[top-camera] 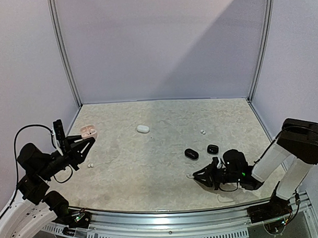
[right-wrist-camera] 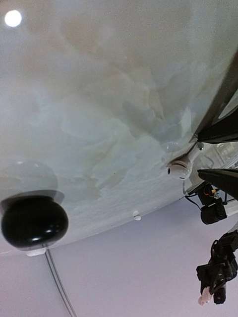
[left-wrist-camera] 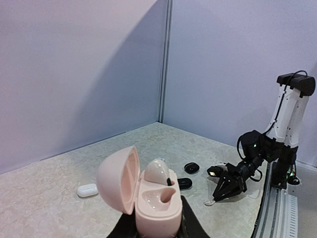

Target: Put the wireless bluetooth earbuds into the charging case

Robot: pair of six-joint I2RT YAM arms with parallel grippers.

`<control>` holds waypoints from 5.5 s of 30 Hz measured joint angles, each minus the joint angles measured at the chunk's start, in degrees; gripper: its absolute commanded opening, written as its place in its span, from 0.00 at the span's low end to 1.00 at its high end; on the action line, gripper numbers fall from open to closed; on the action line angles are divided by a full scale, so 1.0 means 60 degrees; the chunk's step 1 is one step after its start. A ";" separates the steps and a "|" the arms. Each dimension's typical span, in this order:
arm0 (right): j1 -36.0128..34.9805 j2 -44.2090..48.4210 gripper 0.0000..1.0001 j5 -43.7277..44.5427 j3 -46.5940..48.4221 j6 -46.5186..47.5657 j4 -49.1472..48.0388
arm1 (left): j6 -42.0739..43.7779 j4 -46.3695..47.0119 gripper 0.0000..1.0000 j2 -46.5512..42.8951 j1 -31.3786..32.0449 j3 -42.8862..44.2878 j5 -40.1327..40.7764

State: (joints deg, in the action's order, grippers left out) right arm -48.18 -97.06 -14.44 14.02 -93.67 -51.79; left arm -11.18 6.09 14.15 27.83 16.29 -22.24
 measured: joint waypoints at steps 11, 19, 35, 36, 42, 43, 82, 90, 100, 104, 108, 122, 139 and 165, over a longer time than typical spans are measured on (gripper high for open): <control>-0.0044 0.2426 0.28 0.2142 0.5027 0.4517 1.0681 | 0.0000 0.0015 0.00 -0.0007 -0.0004 -0.0029 0.0004; -0.1588 -0.0801 0.48 0.3100 0.9828 1.0462 1.5220 | 0.0073 0.0000 0.00 -0.0076 -0.0004 -0.0047 -0.0007; -0.2113 -0.3340 0.49 0.4422 1.1562 1.1435 1.8156 | 0.0106 -0.0004 0.00 -0.0113 -0.0011 -0.0047 -0.0040; -0.2113 -0.3417 0.49 0.4353 1.1632 1.1336 1.8207 | 0.0106 -0.0004 0.00 -0.0109 -0.0011 -0.0047 -0.0040; -0.2073 -0.3566 0.39 0.4029 1.1803 1.0652 1.8156 | 0.0106 -0.0004 0.00 -0.0113 -0.0011 -0.0047 -0.0044; -0.2051 -0.3566 0.36 0.3945 1.1803 1.0553 1.8134 | 0.0106 -0.0004 0.00 -0.0113 -0.0011 -0.0047 -0.0047; -0.1920 -0.0164 0.07 -0.4051 1.5376 1.2397 1.2404 | 0.1326 0.0131 0.00 0.2124 0.0022 0.1341 -0.4641; -0.2940 -0.1807 0.08 -0.7056 1.7762 1.3489 1.1868 | 0.3034 -0.0914 0.00 0.3672 0.0790 0.2925 -0.6663; -0.3213 -0.2659 0.06 -0.7985 1.8236 1.3974 1.1989 | 0.3905 -0.1501 0.00 0.4612 0.1821 0.3668 -0.7016; -0.3308 -0.2801 0.06 -0.8025 1.8557 1.4262 1.2375 | 0.3949 -0.1494 0.00 0.4772 0.1971 0.3836 -0.7023; -0.3373 -0.2889 0.06 -0.8029 1.8659 1.4517 1.2885 | 0.4091 -0.1486 0.00 0.4798 0.2022 0.3963 -0.7053; -0.3508 -0.3333 0.06 -0.7461 1.9296 1.5573 1.4666 | 0.4437 -0.1432 0.00 0.5038 0.2131 0.4262 -0.7071; -0.3534 -0.3337 0.06 -0.6441 1.9475 1.6713 1.5573 | 0.4422 -0.1963 0.00 0.5038 0.2197 0.4262 -0.6783; -0.3311 -0.2317 0.06 -0.5814 1.8739 1.5693 1.4819 | 0.2517 -0.1333 0.00 0.4397 0.2291 0.3399 -0.4087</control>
State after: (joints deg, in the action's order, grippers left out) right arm -68.05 -110.96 -49.32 126.45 0.49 37.12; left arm 3.92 -1.91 40.53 41.58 36.69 -46.76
